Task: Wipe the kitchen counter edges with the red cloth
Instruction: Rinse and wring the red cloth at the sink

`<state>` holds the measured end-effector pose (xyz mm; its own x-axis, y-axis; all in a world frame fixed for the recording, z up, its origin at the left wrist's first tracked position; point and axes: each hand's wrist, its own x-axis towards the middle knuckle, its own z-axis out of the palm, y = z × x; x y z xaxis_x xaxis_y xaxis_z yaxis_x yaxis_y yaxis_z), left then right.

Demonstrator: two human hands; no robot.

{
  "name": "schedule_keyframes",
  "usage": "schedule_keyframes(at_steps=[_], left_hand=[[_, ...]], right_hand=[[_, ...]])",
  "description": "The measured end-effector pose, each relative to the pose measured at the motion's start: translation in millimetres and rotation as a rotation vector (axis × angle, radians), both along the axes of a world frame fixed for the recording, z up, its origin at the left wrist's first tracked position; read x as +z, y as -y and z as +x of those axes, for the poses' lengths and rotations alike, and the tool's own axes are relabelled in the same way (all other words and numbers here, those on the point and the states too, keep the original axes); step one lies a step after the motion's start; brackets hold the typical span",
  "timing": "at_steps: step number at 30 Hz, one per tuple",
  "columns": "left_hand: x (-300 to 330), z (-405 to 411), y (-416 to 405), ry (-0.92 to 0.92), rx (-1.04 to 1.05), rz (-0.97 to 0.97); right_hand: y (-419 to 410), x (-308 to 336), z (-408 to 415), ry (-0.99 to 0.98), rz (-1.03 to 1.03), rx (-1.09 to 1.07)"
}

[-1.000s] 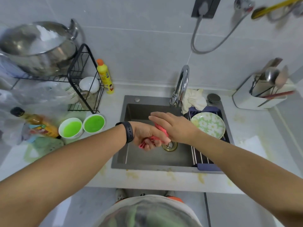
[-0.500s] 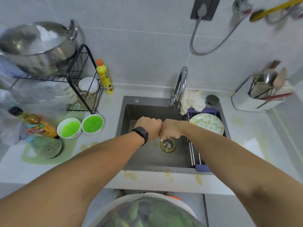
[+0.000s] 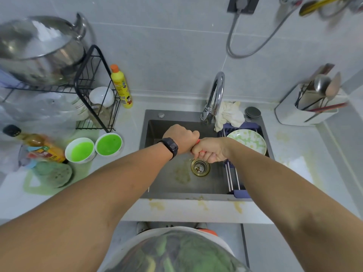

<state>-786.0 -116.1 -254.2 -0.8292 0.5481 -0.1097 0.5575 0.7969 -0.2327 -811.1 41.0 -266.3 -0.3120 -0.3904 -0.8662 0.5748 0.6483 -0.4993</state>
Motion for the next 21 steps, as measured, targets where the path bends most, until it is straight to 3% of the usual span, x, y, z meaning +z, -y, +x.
schedule_keyframes(at_steps=[2, 4, 6, 8, 11, 14, 18, 21], left_hand=[[-1.5, 0.9, 2.7, -0.001, 0.015, 0.017], [-9.7, -1.0, 8.5, 0.094, 0.074, 0.093], [-18.0, -8.0, 16.3, 0.305, 0.190, 0.303], [-16.9, -7.7, 29.3, 0.533, 0.289, 0.603], [-6.7, 6.2, 43.9, 0.646, 0.420, 0.995], [-3.8, 19.9, 53.9, 0.682, 0.560, 1.307], [-9.4, 29.6, 64.4, 0.574, 0.706, 1.573], [-9.7, 34.9, 74.3, 0.584, 0.794, 1.795]], right_hand=[[4.8, -1.9, 3.8, -0.099, 0.046, 0.029], [9.6, -9.0, 11.9, -0.373, 0.131, 0.101], [12.2, -18.3, 13.6, -0.648, 0.131, 0.180], [9.3, -29.9, 18.2, -0.733, 0.084, 0.085], [1.3, -36.8, 24.9, -0.825, 0.068, -0.117], [4.0, -27.1, 37.4, -0.989, 0.032, -0.202], [21.3, -14.4, 54.0, -1.175, -0.078, -0.187], [40.1, -6.2, 55.0, -1.336, -0.028, -0.262]])
